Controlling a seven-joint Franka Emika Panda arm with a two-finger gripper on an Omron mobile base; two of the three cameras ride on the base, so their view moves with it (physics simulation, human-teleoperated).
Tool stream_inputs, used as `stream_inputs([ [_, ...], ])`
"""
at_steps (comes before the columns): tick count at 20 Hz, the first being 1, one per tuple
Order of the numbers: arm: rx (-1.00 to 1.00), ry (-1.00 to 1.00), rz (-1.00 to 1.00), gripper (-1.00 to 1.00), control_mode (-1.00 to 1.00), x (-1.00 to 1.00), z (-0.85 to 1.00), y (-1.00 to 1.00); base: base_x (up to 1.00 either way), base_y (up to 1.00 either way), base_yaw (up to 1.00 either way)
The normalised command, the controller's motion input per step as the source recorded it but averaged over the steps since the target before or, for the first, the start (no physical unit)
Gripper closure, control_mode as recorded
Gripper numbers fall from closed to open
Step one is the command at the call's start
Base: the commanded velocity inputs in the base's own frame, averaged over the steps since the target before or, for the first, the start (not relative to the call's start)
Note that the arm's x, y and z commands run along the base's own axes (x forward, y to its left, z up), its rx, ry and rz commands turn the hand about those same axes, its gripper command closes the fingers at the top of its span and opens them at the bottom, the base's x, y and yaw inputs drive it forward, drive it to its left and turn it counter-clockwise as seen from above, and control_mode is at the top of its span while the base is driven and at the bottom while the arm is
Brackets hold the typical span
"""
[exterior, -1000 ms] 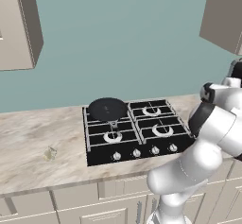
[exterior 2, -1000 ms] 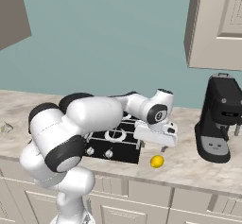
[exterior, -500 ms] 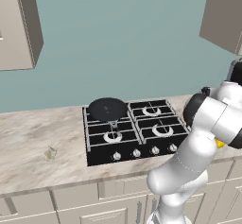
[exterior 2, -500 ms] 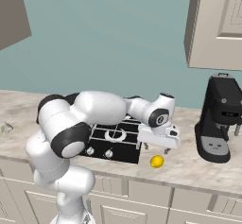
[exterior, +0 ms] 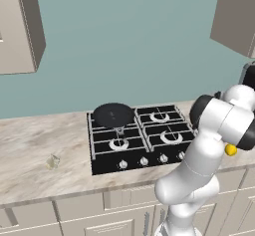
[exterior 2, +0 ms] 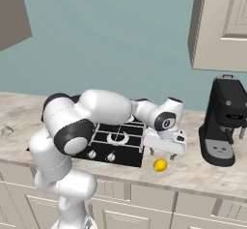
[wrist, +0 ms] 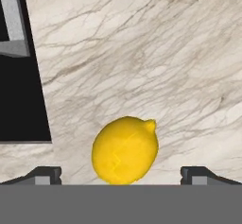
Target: Put the lemon and garlic in the pan. Then turn on the rear left burner and set the heat to medium.
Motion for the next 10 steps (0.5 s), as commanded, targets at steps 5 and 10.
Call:
stream_inputs([
  [5,0.0,0.0,0.0,-1.0,-1.0,-0.18,-0.05,0.0,0.0,0.0,0.0],
  [10,0.0,0.0,0.0,-1.0,-1.0,0.05,-0.18,0.0,0.0,0.0,0.0],
])
